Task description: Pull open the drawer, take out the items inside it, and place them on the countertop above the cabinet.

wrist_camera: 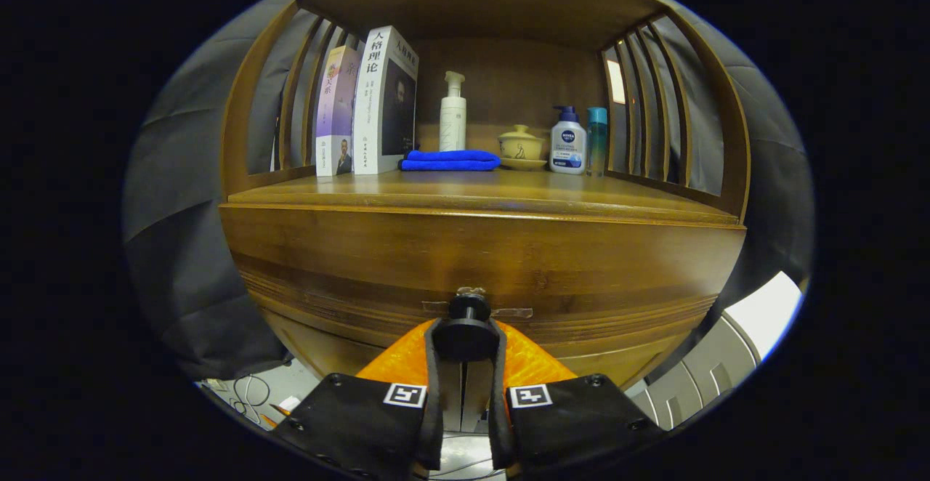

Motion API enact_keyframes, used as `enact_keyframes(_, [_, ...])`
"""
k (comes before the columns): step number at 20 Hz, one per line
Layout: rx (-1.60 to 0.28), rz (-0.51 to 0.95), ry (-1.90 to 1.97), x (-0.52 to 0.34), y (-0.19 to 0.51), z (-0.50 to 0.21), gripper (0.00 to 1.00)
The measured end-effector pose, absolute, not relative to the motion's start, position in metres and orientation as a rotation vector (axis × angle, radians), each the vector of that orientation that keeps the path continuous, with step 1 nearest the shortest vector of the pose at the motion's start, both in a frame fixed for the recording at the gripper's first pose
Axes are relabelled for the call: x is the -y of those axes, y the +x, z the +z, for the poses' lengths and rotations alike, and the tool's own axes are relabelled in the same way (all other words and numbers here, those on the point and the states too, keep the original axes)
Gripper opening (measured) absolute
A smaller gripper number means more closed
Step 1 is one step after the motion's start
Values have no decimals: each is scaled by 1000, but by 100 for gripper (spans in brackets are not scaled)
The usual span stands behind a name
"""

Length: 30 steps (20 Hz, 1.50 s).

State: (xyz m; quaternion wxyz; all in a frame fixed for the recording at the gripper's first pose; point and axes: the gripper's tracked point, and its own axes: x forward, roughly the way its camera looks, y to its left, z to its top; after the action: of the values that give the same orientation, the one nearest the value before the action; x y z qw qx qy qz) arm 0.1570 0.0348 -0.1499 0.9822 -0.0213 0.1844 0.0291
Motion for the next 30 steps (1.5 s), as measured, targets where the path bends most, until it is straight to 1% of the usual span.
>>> enact_keyframes(30, [-382,117,-90,-35,3,-146,27])
